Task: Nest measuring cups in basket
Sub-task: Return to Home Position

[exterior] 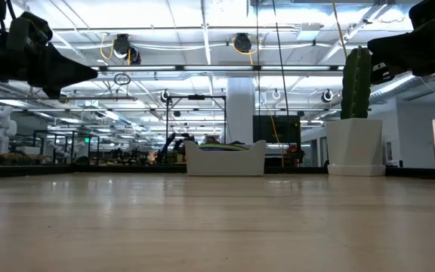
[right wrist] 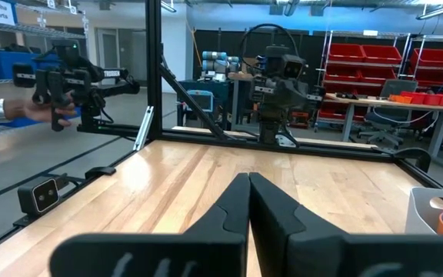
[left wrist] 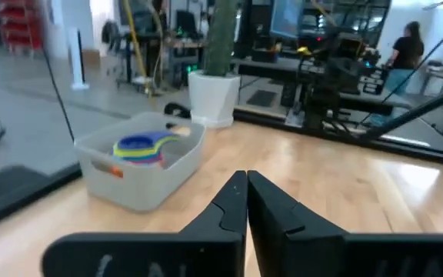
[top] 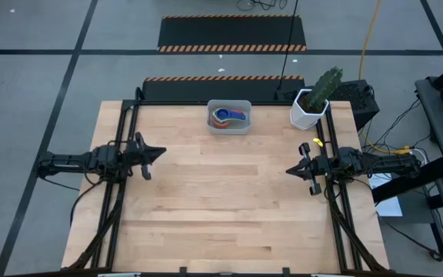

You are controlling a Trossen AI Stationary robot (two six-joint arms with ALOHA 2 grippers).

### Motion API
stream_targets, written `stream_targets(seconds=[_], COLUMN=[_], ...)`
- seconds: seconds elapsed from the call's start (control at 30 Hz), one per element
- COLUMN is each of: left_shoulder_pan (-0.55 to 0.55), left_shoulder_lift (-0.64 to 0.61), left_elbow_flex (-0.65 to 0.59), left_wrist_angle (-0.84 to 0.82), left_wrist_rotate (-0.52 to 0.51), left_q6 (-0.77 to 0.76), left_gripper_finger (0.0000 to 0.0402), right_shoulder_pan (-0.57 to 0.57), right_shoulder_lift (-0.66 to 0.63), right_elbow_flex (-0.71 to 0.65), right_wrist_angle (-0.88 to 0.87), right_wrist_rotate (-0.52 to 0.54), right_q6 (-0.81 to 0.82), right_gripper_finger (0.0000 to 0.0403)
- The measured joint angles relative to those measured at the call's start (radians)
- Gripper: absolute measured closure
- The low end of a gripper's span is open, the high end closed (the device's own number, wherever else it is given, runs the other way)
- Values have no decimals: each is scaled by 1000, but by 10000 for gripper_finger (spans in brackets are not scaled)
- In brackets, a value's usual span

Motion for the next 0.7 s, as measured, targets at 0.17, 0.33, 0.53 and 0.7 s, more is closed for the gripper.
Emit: stream_targets(seconds=[0.17, 0.33, 0.53, 0.7], left_shoulder_pan=[-3, -2, -2, -1], left_shoulder_lift=[10, 11, 11, 11], left_elbow_flex=[-33, -41, -41, -41], left_wrist_angle=[102, 120, 121, 114], left_wrist_rotate=[29, 53, 79, 88], left_q6=[118, 187, 259, 259], left_gripper_finger=[398, 399, 400, 400], right_shoulder_pan=[0, 0, 0, 0], right_shoulder_lift=[0, 0, 0, 0], right_elbow_flex=[0, 0, 0, 0], right_wrist_angle=[0, 0, 0, 0], right_wrist_rotate=[0, 0, 0, 0], right_q6=[0, 0, 0, 0], right_gripper_finger=[403, 403, 403, 403])
